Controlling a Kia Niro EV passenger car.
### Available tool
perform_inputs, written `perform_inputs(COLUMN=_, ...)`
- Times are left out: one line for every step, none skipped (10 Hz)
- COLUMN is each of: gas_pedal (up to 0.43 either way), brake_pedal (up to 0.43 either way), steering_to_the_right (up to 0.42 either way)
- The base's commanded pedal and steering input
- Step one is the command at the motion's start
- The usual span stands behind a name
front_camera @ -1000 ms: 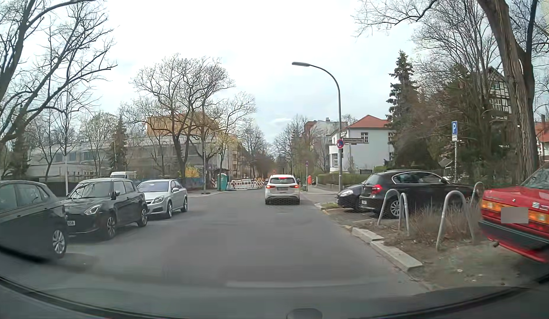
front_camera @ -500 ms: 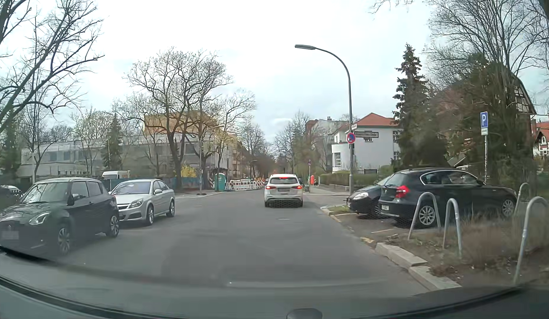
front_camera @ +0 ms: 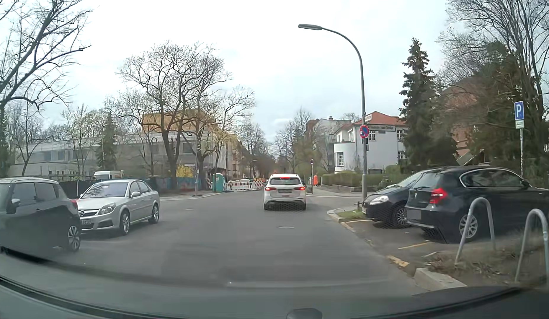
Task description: Follow the waypoints while adhering to traffic rules and regulations
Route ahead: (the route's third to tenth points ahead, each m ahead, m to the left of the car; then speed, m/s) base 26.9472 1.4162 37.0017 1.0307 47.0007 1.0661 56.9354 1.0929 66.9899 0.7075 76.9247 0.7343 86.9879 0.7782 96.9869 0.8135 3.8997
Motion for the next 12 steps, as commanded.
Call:
perform_inputs(gas_pedal=0.0, brake_pedal=0.0, steering_to_the_right=-0.005)
perform_inputs(gas_pedal=0.0, brake_pedal=0.0, steering_to_the_right=-0.005)
perform_inputs(gas_pedal=0.0, brake_pedal=0.0, steering_to_the_right=-0.005)
perform_inputs(gas_pedal=0.0, brake_pedal=0.0, steering_to_the_right=-0.005)
perform_inputs(gas_pedal=0.0, brake_pedal=0.0, steering_to_the_right=-0.005)
perform_inputs(gas_pedal=0.0, brake_pedal=0.0, steering_to_the_right=-0.005)
perform_inputs(gas_pedal=0.0, brake_pedal=0.0, steering_to_the_right=-0.005)
perform_inputs(gas_pedal=0.0, brake_pedal=0.0, steering_to_the_right=-0.005)
perform_inputs(gas_pedal=0.0, brake_pedal=0.0, steering_to_the_right=-0.005)
perform_inputs(gas_pedal=0.0, brake_pedal=0.0, steering_to_the_right=-0.005)
perform_inputs(gas_pedal=0.0, brake_pedal=0.0, steering_to_the_right=-0.004)
perform_inputs(gas_pedal=0.0, brake_pedal=0.0, steering_to_the_right=-0.004)
